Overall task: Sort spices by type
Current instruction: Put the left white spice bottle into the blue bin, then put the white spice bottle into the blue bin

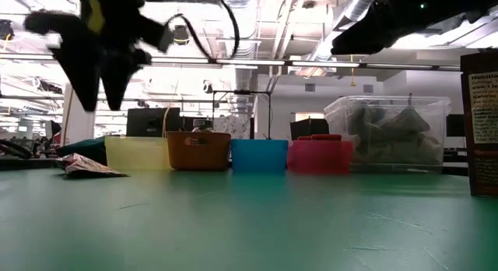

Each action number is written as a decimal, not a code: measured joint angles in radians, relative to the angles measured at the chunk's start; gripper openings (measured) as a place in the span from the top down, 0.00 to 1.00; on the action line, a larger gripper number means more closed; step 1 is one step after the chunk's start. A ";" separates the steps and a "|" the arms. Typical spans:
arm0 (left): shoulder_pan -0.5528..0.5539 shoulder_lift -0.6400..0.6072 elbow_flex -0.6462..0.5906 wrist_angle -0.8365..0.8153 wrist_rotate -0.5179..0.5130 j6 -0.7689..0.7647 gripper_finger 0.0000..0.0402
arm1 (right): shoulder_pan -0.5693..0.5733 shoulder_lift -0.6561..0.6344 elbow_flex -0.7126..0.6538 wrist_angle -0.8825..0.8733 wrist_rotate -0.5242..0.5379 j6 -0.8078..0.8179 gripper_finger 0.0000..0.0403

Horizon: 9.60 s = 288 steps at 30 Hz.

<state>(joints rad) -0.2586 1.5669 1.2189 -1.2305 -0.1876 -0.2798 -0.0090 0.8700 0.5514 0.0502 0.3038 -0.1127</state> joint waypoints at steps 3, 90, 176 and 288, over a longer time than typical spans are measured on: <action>-0.058 -0.062 0.009 0.058 0.011 -0.100 0.36 | 0.000 0.000 0.000 -0.001 0.000 0.000 0.21; -0.841 -0.109 -0.482 1.055 -0.566 -0.445 0.53 | 0.074 0.131 0.000 0.115 0.013 0.267 0.21; 0.856 0.446 0.213 1.264 0.313 0.441 0.51 | -0.017 -0.022 0.029 -0.073 0.002 0.113 0.21; 0.200 -0.269 -0.372 1.559 -0.211 0.478 0.41 | 0.427 0.492 0.386 -1.211 -0.206 0.443 0.45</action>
<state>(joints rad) -0.0589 1.2977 0.8471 0.3283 -0.3986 0.1986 0.4184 1.3624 0.9376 -1.1608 0.0982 0.3302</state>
